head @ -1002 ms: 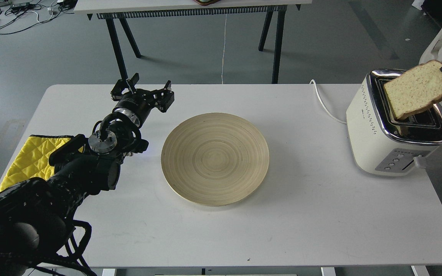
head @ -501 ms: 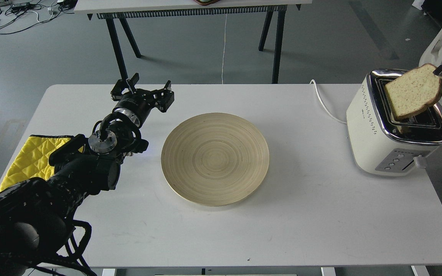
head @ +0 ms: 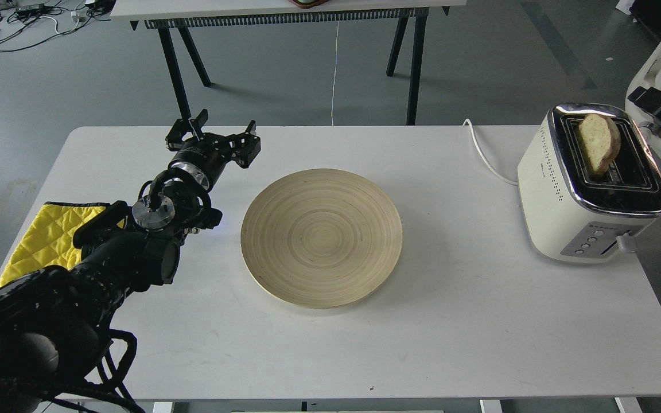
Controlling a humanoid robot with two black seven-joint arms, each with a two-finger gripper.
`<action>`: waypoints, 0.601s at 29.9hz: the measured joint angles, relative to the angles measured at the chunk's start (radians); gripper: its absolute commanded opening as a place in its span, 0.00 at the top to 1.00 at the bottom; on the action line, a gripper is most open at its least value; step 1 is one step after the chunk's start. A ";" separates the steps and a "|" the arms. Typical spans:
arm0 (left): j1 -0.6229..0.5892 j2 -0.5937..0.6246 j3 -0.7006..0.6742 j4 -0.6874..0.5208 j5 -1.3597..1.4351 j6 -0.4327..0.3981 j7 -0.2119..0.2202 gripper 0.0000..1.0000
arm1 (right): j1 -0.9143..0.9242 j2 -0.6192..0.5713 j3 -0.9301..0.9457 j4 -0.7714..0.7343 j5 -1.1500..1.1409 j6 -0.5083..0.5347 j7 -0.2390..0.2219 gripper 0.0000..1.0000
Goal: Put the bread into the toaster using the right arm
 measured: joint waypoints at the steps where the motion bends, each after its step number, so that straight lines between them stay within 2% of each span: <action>1: 0.000 0.000 0.000 0.000 0.000 0.000 0.000 0.00 | 0.004 0.011 0.002 0.001 0.008 -0.001 0.000 0.01; 4: 0.000 0.000 0.000 0.000 0.000 0.000 0.000 0.00 | 0.015 0.052 0.019 0.003 0.078 -0.001 0.000 0.01; 10: 0.000 0.000 0.000 0.000 0.001 0.000 0.000 0.00 | 0.003 0.195 0.129 -0.017 0.418 -0.002 -0.002 0.01; 14: 0.000 0.000 0.000 0.000 0.001 0.000 0.000 0.00 | -0.045 0.312 0.272 -0.071 0.598 -0.002 0.006 0.01; 18: 0.000 0.000 0.000 0.000 0.000 0.000 0.000 0.00 | -0.122 0.409 0.454 -0.107 0.668 0.005 0.010 0.01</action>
